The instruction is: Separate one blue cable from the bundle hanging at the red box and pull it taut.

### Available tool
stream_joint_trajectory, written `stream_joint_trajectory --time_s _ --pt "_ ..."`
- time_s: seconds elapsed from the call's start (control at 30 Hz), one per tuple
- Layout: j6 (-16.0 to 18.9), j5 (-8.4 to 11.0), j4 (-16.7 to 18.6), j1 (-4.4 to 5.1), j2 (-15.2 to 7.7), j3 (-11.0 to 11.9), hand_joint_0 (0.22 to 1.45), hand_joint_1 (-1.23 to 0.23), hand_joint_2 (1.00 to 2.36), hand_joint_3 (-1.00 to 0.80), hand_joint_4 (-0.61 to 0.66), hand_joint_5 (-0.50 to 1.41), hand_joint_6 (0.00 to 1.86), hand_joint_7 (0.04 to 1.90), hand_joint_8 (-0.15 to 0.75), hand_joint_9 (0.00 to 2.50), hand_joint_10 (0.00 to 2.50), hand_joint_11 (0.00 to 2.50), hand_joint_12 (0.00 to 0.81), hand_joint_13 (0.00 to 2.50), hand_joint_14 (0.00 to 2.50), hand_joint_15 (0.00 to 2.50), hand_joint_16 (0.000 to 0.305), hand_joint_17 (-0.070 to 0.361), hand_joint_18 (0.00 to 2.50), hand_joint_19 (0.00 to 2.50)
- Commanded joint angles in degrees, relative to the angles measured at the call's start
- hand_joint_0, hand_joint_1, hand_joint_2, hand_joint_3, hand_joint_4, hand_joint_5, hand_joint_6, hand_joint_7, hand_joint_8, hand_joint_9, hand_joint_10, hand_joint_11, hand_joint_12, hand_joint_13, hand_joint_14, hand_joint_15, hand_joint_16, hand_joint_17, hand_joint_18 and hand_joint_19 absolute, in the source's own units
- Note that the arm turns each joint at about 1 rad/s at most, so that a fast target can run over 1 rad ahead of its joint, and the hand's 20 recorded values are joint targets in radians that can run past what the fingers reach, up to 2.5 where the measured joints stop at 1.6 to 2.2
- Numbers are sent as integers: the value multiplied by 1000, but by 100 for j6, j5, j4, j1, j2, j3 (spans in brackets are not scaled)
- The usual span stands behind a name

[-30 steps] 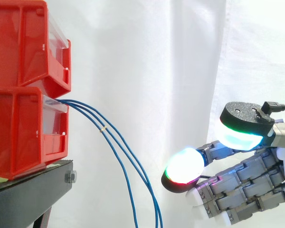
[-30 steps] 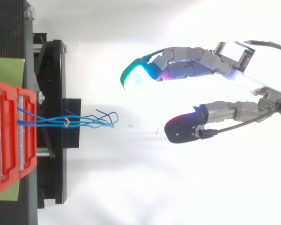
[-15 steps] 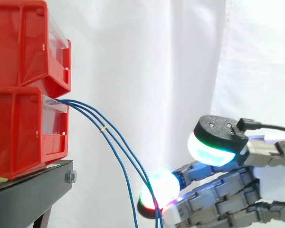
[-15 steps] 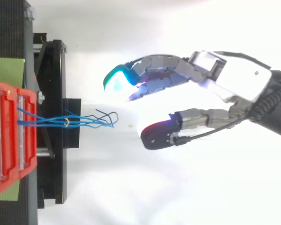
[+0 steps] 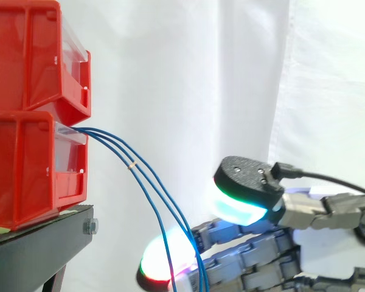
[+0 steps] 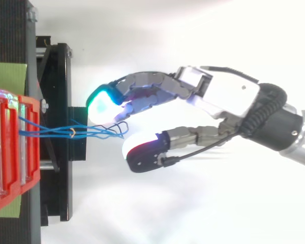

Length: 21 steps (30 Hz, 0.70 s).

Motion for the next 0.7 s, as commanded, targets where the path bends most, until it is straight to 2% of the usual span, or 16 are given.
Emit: stream_joint_trajectory --time_s 0.0,0.03,0.4,0.43,0.53,0.67 --pt "124 -126 -64 -23 -234 356 591 -709 1003 -456 301 -185 503 842 312 727 10 342 313 545 6 158 33 75 393 251" --pt "177 -214 -117 -23 -243 417 593 -729 1002 -464 300 -186 503 864 312 731 12 434 319 566 7 198 34 76 404 256" --pt "256 -249 -64 -23 -234 461 626 -794 1000 -500 321 -179 503 929 323 776 14 574 326 676 12 281 33 75 525 261" --pt "291 -249 -64 -23 -234 461 627 -732 1000 -493 325 -174 503 942 329 799 14 580 325 704 11 306 33 74 533 268" --pt "406 -249 -64 -23 -234 461 635 -673 1002 -472 332 -167 503 960 332 823 14 585 318 719 12 318 32 73 541 282" --pt "493 -258 -64 -32 -234 461 637 -638 1003 -458 334 -163 503 969 335 832 16 593 316 725 12 320 32 72 550 279"
